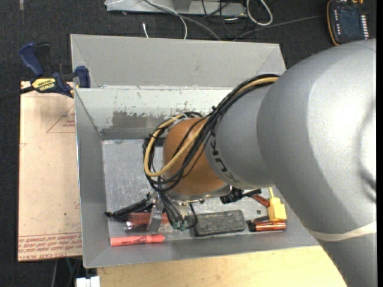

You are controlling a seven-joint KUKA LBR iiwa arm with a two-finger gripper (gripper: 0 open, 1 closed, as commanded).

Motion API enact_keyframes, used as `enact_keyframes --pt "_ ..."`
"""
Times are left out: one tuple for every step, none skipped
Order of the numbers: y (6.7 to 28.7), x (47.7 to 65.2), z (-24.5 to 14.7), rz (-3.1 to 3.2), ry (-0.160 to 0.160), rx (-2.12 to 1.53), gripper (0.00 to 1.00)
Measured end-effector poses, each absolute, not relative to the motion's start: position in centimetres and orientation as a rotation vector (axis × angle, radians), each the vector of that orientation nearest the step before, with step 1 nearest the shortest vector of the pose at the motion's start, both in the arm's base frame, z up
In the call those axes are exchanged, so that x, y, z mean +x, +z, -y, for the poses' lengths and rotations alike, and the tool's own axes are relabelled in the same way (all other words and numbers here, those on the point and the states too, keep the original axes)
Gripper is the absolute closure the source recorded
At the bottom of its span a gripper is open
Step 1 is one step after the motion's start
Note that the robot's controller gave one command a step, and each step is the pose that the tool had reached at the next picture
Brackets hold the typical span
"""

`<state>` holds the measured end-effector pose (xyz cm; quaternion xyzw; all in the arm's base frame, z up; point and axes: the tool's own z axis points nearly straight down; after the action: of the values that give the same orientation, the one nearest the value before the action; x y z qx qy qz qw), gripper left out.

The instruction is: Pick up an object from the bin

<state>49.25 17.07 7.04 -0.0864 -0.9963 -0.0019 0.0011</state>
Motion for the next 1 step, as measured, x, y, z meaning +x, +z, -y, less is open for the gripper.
enact_keyframes --pt "9.99 48.91 -16.95 3.117 0.001 -0.27 1.0"
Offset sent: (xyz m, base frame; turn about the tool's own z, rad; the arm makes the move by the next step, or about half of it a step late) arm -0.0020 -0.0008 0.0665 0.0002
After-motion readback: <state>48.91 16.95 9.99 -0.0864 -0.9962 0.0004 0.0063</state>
